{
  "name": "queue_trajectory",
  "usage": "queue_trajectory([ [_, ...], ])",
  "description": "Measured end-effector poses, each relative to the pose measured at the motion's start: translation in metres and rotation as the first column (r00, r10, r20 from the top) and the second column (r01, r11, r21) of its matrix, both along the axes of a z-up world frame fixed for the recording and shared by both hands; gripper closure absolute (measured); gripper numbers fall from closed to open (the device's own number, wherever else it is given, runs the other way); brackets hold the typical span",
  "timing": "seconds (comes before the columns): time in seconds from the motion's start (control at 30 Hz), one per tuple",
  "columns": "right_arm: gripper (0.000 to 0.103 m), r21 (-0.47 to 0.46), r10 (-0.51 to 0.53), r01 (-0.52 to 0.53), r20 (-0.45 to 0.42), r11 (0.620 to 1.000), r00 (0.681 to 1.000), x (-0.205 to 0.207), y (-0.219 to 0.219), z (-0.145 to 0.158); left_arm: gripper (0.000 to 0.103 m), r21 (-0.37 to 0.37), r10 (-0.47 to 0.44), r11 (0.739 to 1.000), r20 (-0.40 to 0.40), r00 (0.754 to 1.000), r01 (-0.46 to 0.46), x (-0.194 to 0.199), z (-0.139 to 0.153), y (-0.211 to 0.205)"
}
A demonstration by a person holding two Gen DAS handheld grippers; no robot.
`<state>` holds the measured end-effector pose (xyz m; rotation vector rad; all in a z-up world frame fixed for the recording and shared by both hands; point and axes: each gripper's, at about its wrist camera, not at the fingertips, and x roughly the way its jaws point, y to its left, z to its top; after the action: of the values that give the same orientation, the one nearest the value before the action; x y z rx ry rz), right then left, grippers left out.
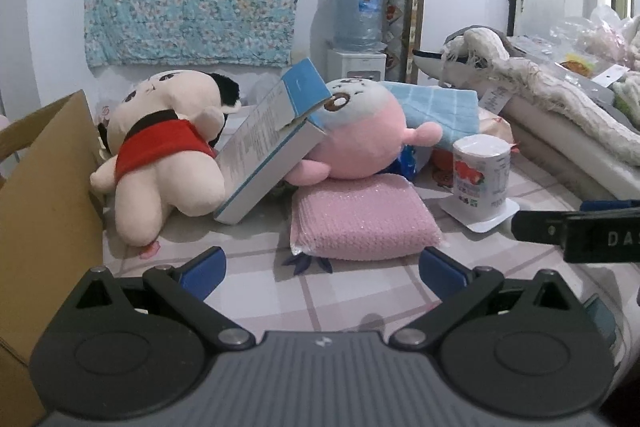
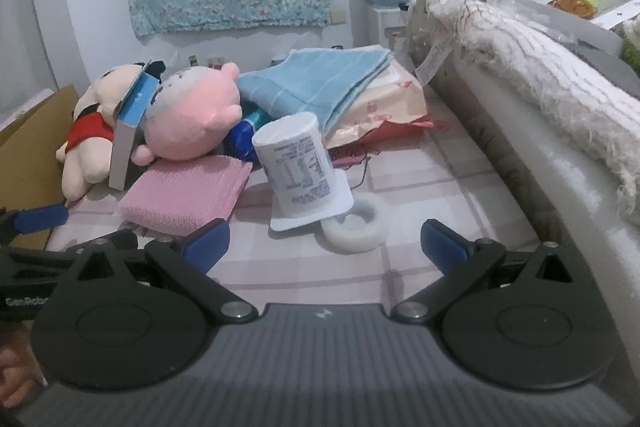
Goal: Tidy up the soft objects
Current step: 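Move both tools slowly toward the items on the table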
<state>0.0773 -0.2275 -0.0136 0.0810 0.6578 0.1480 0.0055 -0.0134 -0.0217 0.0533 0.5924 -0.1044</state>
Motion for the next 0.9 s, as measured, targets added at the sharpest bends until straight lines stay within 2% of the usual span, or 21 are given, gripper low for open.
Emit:
queue_trajectory([
  [0.17,0.001,-0.005,-0.002,0.002,0.014,1.000,1.000,-0.001,0.000,0.002,0.000,0.015,0.012,1.000,0.001,1.000,-0.012,0.002,-0.005,0.002],
  [0.3,0.001,-0.025,-0.014,0.015,0.036,1.000,0.999,-0.005,-0.003,0.007,0.000,-0.007,0.008,1.000,-0.016,1.000,-0.008,0.005,-0.007,0.003],
  [0.43,0.001,0.002,-0.026,0.026,0.023,1.000,0.999,-0.003,-0.010,0.008,0.000,0.001,-0.001,1.000,-0.002,1.000,0.001,0.003,-0.005,0.002],
  [0.73,0.001,-0.015,-0.037,0.038,0.024,0.999,0.999,0.000,-0.009,0.006,0.000,-0.023,0.015,1.000,-0.028,0.999,-0.015,0.005,-0.004,0.003],
  [0.8,0.001,-0.003,-0.037,0.038,0.018,0.999,0.999,0.000,-0.010,0.006,0.000,-0.036,0.013,0.999,-0.018,1.000,-0.014,0.003,-0.001,0.006],
  [0.9,0.001,-0.001,-0.043,0.043,0.013,0.999,0.999,0.000,-0.011,0.005,0.000,-0.013,0.015,1.000,0.005,1.000,-0.015,-0.002,0.001,0.006],
])
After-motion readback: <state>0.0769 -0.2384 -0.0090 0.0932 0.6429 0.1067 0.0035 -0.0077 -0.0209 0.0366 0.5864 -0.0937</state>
